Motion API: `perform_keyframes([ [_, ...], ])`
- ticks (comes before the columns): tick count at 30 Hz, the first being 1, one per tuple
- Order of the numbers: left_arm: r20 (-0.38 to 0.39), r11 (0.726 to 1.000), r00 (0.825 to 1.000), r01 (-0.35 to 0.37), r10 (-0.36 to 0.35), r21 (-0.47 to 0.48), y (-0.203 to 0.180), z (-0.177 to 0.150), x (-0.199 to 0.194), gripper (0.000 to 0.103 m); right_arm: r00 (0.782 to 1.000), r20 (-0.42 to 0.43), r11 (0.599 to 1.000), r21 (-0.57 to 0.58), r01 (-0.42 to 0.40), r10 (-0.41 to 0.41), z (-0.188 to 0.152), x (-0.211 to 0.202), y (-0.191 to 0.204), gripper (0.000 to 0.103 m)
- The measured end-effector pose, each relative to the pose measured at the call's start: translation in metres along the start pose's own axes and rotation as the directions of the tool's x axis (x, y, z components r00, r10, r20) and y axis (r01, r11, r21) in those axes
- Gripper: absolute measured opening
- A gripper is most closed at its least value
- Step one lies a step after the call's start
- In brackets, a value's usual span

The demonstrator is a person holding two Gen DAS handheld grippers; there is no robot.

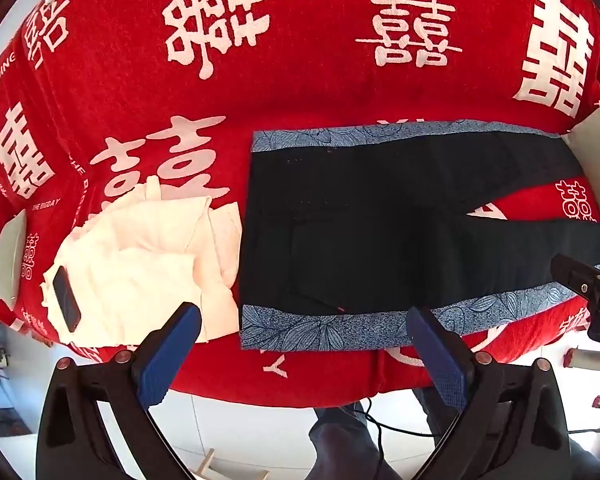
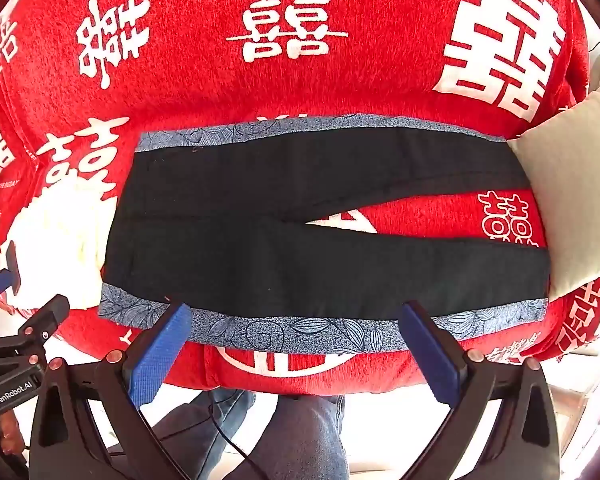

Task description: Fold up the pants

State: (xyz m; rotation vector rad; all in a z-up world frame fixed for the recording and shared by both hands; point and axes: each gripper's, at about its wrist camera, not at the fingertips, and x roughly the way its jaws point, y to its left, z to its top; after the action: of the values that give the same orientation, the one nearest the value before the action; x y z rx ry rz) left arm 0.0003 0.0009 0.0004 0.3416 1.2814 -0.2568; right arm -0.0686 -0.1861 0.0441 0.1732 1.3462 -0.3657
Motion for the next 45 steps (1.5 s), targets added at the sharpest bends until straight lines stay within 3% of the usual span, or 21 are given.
perform_keyframes([
  [15,-0.016,0.999,0.999,-0.040,0.040,-0.006,0.000,0.000,-0.002,0.103,1.000,0.002,1.000,-0.001,0.000,0.000,0.001,-0.001,-0.001,0.103],
  [20,-0.012,1.000,1.000,-0.021,0.021,-0.014,-0.001,-0.002,-0.001,0.103,1.000,-0.002,1.000,-0.002,0.003,-0.003,0.000,0.000,-0.002,0.103],
  [31,-0.037,0.998,0.997,-0.063,0.063,0.003,-0.002,0.001,0.001,0.103,1.000,-0.005,1.000,-0.008,0.006,-0.006,0.000,0.002,-0.001,0.103],
  [32,-0.052,0.996,0.994,-0.092,0.092,0.014,-0.004,0.001,0.001,0.103,1.000,-0.006,1.000,-0.009,0.007,-0.007,0.001,0.002,-0.001,0.103],
  [37,-0.046,0.998,0.997,-0.062,0.062,0.013,-0.006,0.001,0.005,0.103,1.000,-0.015,1.000,-0.009,0.011,-0.012,0.002,0.005,-0.001,0.103],
  [45,-0.104,0.999,0.994,-0.047,0.046,-0.006,-0.015,0.001,0.018,0.103,0.998,-0.057,1.000,-0.029,0.002,-0.004,0.001,0.019,-0.005,0.103],
])
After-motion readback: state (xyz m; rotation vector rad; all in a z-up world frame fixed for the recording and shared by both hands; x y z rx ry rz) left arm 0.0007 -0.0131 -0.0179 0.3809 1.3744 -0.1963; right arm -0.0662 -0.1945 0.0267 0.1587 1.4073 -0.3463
